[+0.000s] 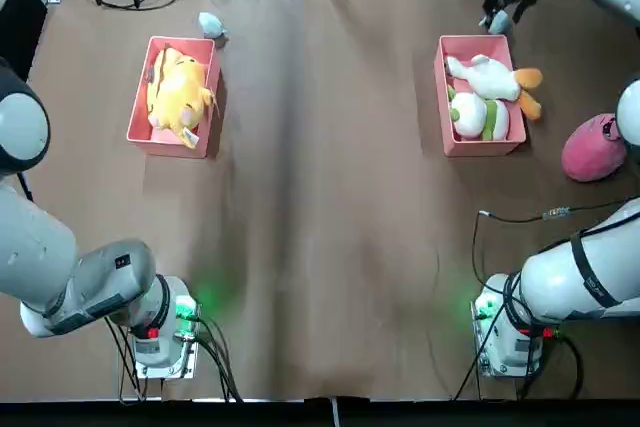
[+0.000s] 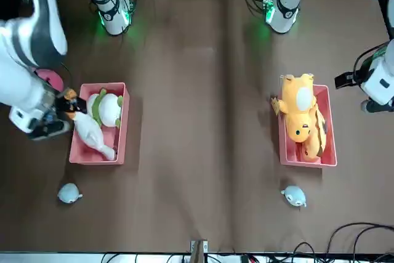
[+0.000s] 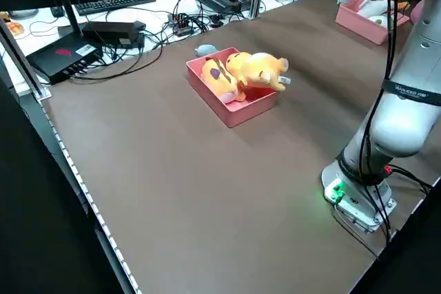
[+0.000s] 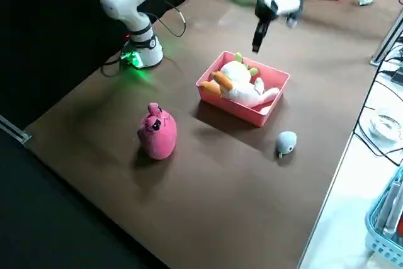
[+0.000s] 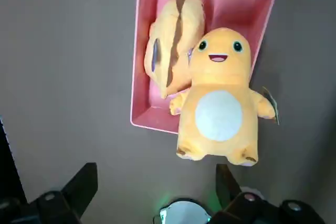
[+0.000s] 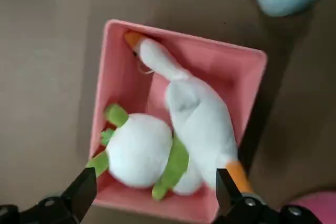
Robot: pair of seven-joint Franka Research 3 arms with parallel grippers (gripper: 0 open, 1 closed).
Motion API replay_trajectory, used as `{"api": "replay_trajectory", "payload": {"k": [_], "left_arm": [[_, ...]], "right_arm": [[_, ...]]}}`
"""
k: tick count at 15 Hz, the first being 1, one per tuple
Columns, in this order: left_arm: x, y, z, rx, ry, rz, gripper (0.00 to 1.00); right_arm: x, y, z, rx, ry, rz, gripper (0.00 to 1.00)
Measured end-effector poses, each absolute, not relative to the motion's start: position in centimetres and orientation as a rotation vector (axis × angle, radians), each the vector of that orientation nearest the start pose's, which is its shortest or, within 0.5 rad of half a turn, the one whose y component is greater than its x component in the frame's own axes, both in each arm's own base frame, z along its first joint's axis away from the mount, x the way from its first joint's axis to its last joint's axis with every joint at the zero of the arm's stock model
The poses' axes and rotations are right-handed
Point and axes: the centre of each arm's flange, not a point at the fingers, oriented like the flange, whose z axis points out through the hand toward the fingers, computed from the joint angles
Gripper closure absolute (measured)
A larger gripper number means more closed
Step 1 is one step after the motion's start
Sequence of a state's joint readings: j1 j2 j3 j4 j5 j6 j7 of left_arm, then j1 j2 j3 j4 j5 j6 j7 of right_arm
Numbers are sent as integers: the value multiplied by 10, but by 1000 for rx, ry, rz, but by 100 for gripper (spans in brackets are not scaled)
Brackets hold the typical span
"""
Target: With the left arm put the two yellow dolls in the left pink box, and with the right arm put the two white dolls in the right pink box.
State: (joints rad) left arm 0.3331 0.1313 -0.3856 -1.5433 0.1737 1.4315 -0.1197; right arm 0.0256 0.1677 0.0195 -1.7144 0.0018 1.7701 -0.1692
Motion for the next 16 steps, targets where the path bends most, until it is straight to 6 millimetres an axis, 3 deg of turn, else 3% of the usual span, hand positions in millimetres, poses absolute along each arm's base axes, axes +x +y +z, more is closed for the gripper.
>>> {"api": "replay_trajectory", "payload": {"k": [3, 6, 8, 13, 16], "left_arm": [[571, 16, 565, -2979, -130, 315, 0], [570, 19, 572, -2980, -143, 295, 0], [567, 17, 581, -2993, -147, 273, 0], [550, 7, 617, -3065, -179, 185, 0], [544, 0, 629, -3121, -180, 159, 0]], "right_arm": [[588, 38, 534, -3120, -289, 121, 0], [565, 49, 569, -3124, -289, 100, 2], [551, 51, 574, -3125, -287, 96, 3], [533, 41, 551, -3129, -248, 123, 3], [533, 13, 560, -3134, -143, 121, 4]]}}
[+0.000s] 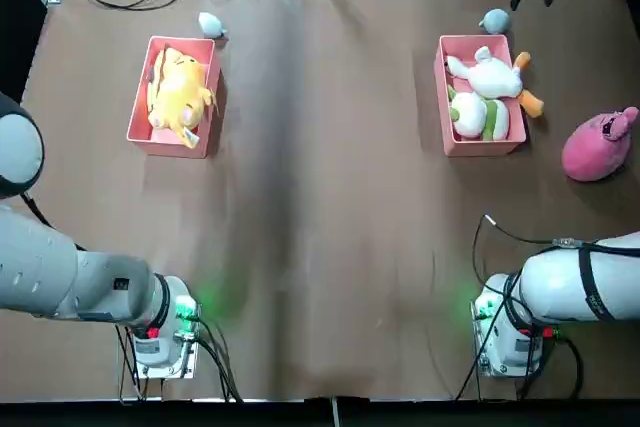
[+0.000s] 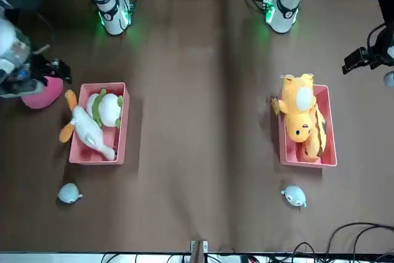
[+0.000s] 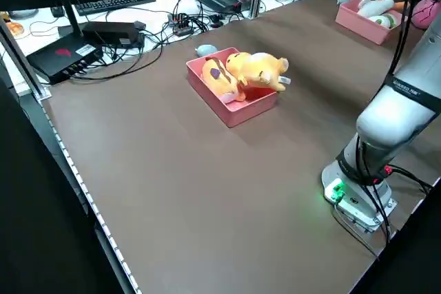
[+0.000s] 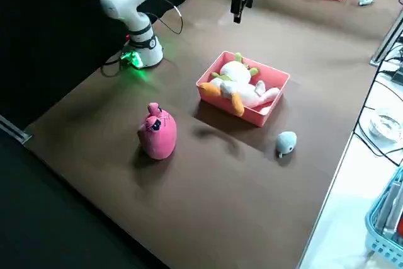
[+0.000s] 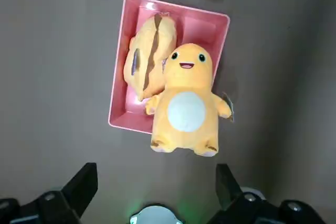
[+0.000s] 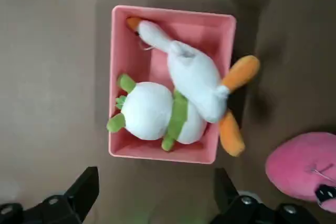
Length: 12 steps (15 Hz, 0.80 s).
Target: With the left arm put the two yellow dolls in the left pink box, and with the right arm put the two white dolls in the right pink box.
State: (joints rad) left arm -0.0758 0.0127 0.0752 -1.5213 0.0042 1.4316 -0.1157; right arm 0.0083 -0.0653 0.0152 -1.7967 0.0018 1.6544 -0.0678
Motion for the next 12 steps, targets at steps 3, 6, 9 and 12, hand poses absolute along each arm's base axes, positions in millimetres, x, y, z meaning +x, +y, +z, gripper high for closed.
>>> {"api": "replay_trajectory", "payload": {"k": [3, 6, 9, 12], "left_arm": [[541, -3, 633, -3124, -178, 147, 0], [541, -2, 634, -3125, -180, 147, 0], [541, -8, 631, -3125, -163, 157, 0], [542, -16, 627, -3124, -146, 164, 0]], "right_arm": [[536, -9, 596, -3138, -78, 27, 3], [548, -16, 619, -3140, -58, -50, 2], [552, -22, 614, -3138, -44, 20, 1], [551, -12, 610, -3136, -71, 64, 1]]}}
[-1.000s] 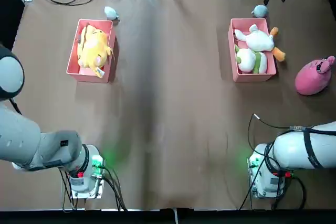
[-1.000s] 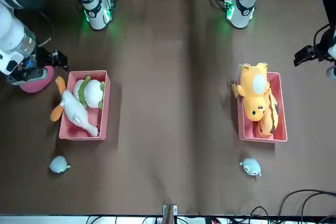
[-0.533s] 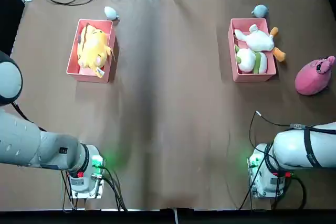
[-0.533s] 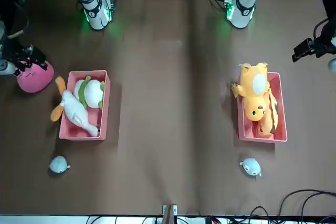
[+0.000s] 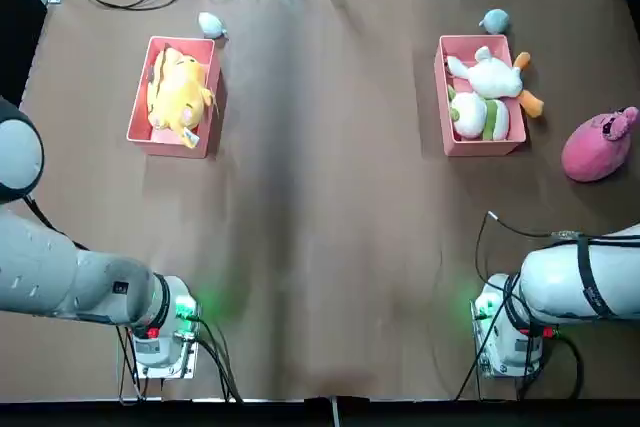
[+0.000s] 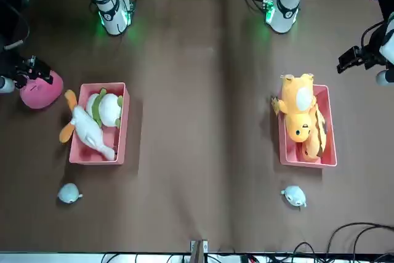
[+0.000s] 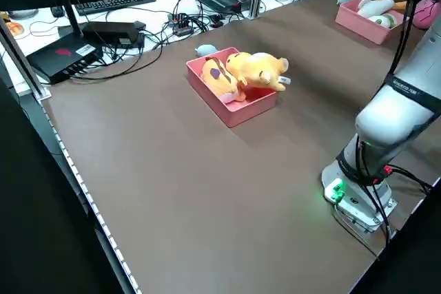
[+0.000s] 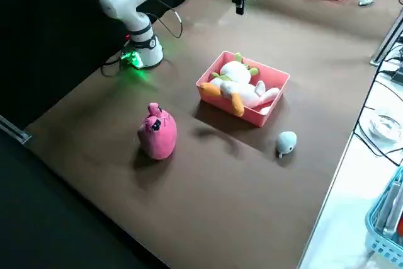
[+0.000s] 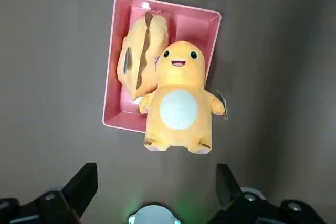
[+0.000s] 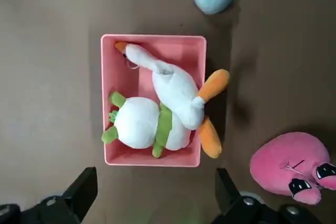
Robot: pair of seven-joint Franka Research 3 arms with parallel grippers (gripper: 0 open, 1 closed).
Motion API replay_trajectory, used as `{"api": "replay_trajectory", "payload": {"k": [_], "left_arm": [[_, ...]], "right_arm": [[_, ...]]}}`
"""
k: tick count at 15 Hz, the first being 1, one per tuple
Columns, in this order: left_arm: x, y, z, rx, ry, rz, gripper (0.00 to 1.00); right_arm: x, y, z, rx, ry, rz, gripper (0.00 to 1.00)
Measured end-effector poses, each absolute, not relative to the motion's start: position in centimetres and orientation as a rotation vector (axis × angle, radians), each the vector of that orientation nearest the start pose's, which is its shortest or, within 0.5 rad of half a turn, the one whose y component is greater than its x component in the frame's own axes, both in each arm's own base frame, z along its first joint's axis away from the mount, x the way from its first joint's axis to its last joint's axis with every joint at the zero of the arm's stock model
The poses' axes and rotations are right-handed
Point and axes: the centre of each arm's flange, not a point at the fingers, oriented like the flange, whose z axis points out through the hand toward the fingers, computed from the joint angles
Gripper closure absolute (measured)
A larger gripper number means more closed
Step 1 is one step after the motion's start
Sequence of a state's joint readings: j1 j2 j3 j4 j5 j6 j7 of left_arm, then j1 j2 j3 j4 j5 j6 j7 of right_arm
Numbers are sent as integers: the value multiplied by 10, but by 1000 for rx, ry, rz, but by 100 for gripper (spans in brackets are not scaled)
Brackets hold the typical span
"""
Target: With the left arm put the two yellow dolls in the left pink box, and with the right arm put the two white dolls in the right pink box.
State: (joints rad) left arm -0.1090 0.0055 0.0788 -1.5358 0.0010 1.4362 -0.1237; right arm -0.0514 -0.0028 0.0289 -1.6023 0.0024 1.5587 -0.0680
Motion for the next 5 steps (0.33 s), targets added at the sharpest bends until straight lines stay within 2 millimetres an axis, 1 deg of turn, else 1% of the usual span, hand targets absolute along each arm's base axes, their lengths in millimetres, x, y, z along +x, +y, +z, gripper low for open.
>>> {"api": "replay_trajectory", "payload": {"k": [3, 5], "left_arm": [[544, -20, 621, -3130, -138, 183, 0], [544, -21, 619, -3142, -132, 191, 0]], "right_arm": [[550, -6, 611, -3135, -90, 76, 1], [550, -5, 610, -3135, -90, 86, 1]]}}
